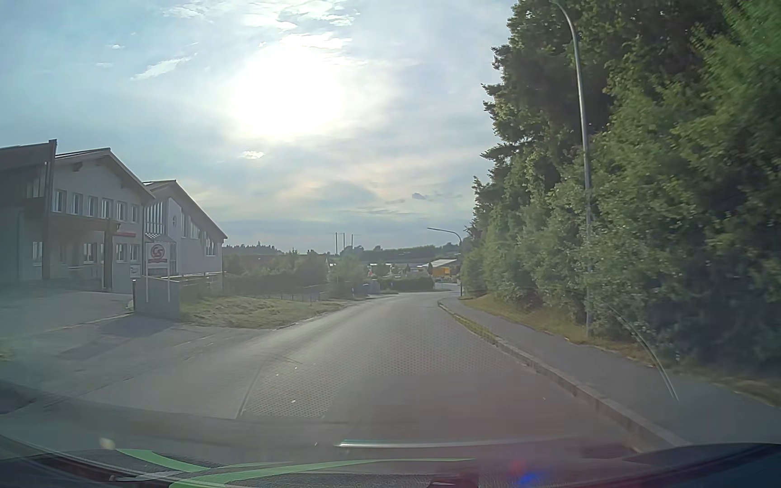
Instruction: Follow the waypoints while adhering to traffic rules and regulations
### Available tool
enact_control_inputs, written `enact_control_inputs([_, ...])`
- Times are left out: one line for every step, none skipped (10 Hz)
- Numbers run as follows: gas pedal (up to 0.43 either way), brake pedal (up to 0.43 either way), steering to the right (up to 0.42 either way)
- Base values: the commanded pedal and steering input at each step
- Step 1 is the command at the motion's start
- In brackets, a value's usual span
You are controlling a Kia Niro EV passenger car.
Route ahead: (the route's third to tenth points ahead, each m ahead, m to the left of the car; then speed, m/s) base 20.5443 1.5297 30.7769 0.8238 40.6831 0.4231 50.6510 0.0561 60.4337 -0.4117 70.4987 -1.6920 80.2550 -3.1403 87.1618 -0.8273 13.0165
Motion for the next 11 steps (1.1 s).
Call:
enact_control_inputs([0.0, 0.0, -0.002])
enact_control_inputs([0.0, 0.0, -0.002])
enact_control_inputs([0.0, 0.0, -0.002])
enact_control_inputs([0.0, 0.0, -0.002])
enact_control_inputs([0.0, 0.0, -0.002])
enact_control_inputs([0.0, 0.0, -0.002])
enact_control_inputs([0.0, 0.0, 0.0])
enact_control_inputs([0.0, 0.0, 0.0])
enact_control_inputs([0.0, 0.0, 0.0])
enact_control_inputs([0.0, 0.006, 0.0])
enact_control_inputs([0.0, 0.006, 0.0])
